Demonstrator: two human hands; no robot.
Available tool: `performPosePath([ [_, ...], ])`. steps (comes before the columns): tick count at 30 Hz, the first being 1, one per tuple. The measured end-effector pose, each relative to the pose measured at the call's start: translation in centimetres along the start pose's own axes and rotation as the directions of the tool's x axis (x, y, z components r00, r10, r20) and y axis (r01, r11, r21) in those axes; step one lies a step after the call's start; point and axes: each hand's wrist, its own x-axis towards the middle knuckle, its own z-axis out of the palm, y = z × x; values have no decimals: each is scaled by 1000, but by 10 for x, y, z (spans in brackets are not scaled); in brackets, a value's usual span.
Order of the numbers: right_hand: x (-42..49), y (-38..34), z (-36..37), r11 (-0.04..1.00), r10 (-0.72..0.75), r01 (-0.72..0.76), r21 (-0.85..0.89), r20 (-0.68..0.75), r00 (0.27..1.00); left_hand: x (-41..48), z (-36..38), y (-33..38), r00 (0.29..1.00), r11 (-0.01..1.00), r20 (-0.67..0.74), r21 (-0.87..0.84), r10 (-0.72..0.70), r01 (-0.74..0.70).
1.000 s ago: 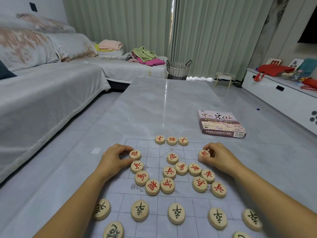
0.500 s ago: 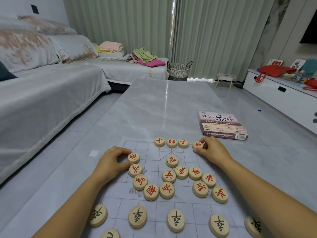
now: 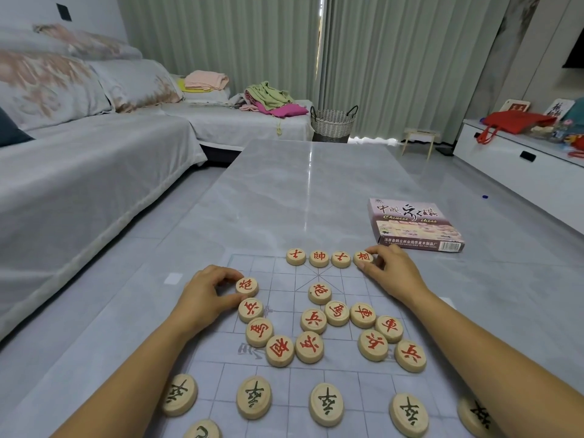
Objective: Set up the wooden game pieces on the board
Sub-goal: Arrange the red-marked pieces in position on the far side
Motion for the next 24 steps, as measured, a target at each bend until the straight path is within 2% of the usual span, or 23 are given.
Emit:
performPosePath([
  [10,1,3,1,1000,-12,12,4,-13,1000,-3,-5,6,998,1000,57,-7,-28,28],
  [16,2,3,1,1000,-14,14,6,-8,1000,-1,-14,17,973,976,187,-146,-132,161],
  [18,2,3,1,1000,-16,16,2,-6,1000,1,-15,23,976,970,137,-149,-170,190],
  [21,3,4,1,1000,-15,15,4,-9,1000,6,-12,40,988,981,-62,-142,-141,131],
  [24,3,6,1,1000,-20,20,-1,-11,1000,8,-15,56,986,979,-123,-182,-116,92],
])
